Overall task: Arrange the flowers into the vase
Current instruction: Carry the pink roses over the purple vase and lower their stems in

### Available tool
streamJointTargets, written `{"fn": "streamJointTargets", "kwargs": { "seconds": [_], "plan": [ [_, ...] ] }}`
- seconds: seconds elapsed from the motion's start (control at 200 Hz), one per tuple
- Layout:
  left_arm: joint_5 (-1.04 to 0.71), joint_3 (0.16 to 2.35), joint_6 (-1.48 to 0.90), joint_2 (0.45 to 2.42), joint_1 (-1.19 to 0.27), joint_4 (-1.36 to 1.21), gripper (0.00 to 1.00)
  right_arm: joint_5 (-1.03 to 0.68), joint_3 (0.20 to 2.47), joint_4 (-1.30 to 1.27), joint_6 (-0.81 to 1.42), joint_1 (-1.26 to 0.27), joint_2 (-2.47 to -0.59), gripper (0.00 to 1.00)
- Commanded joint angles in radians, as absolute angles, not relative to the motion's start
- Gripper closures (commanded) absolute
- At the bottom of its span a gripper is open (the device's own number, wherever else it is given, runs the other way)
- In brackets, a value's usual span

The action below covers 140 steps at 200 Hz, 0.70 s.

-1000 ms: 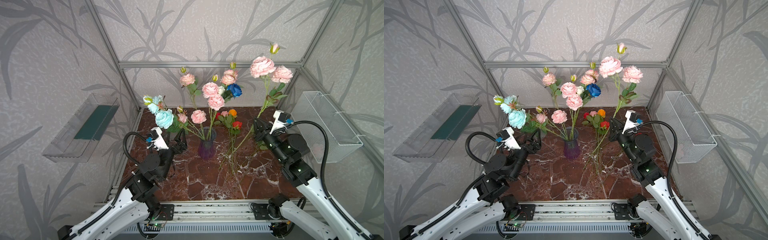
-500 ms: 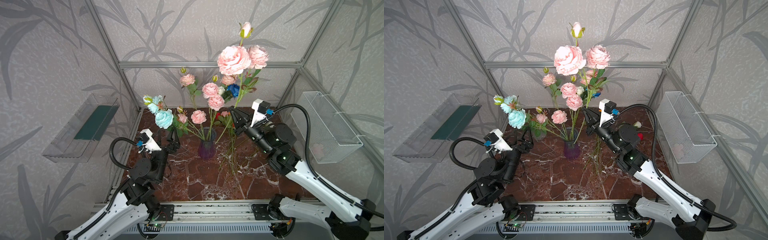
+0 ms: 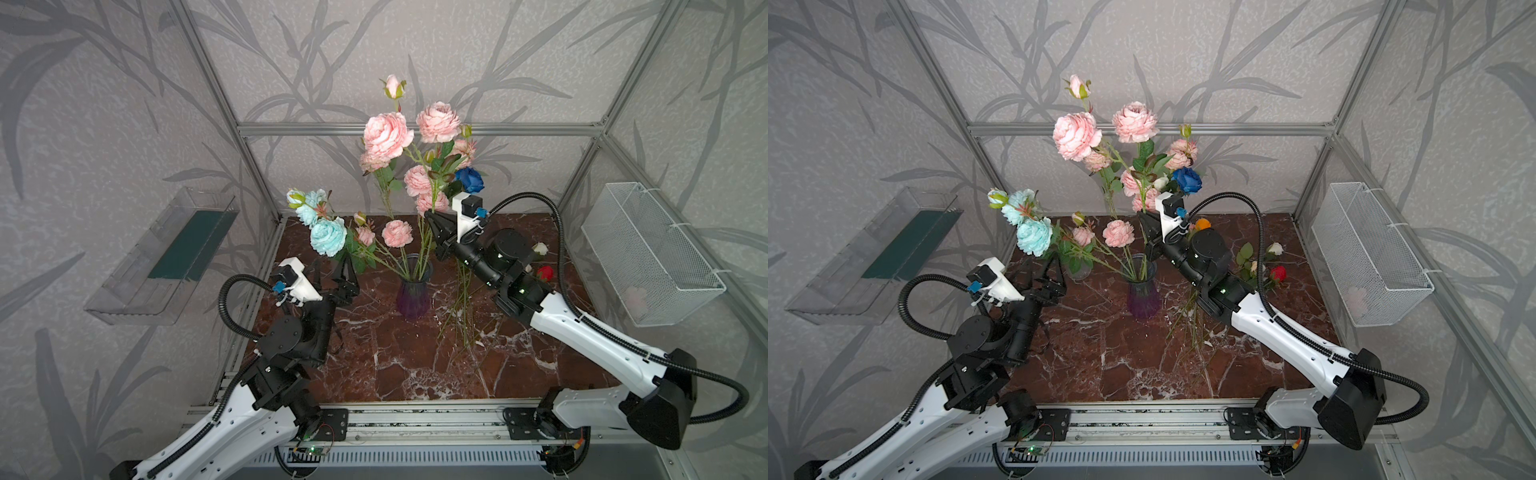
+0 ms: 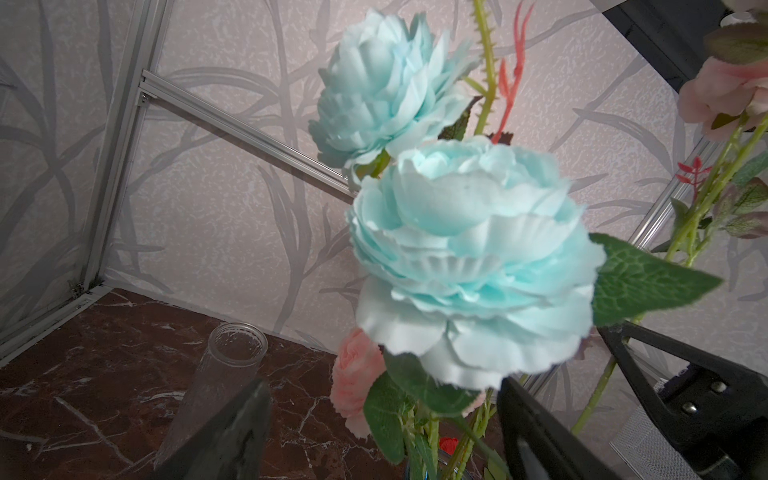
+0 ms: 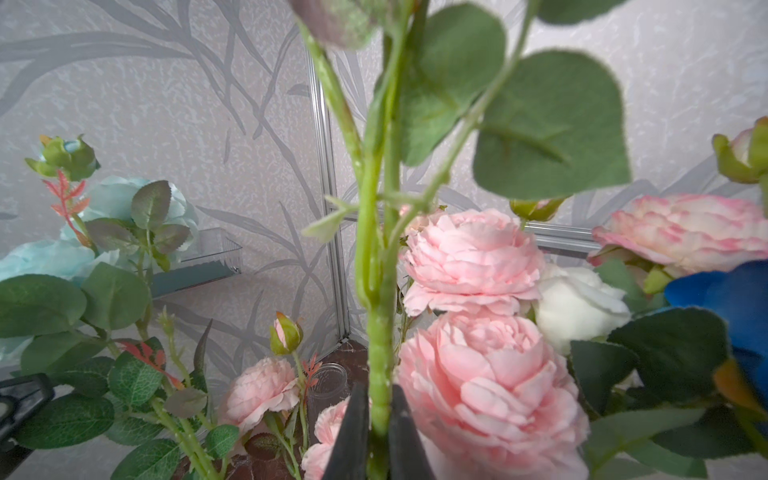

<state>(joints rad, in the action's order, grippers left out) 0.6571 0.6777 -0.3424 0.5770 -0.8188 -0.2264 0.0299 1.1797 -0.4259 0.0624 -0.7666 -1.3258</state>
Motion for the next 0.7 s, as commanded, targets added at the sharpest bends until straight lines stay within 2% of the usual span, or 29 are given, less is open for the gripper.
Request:
{"fn": "streamJointTargets", "kwargs": {
  "seconds": [0.0, 0.265, 0.375, 0.49, 0.62, 0.695],
  "plan": [
    [0.67, 0.678, -0.339, 0.58, -0.816, -0.248, 0.14, 0.048, 1.177, -0.511, 0.05, -0.772, -1.33, 0.99],
    [0.664, 0.679, -0.347, 0.589, -0.815, -0.245, 0.14, 0.048, 1.136, -0.516, 0.073, -0.771, -1.353, 0.99],
    [0.665, 0.678, -0.346, 0.59, -0.815, -0.244, 0.14, 0.048, 1.104, -0.519, 0.084, -0.78, -1.351, 0.96],
    [0.665, 0.678, -0.347, 0.591, -0.815, -0.244, 0.14, 0.053, 1.08, -0.493, 0.081, -0.798, -1.344, 0.89],
    [0.662, 0.678, -0.35, 0.597, -0.815, -0.244, 0.14, 0.075, 1.05, -0.471, 0.081, -0.812, -1.329, 0.71],
    [0.66, 0.68, -0.351, 0.6, -0.813, -0.242, 0.14, 0.096, 1.034, -0.459, 0.088, -0.819, -1.316, 0.66]
  ]
}}
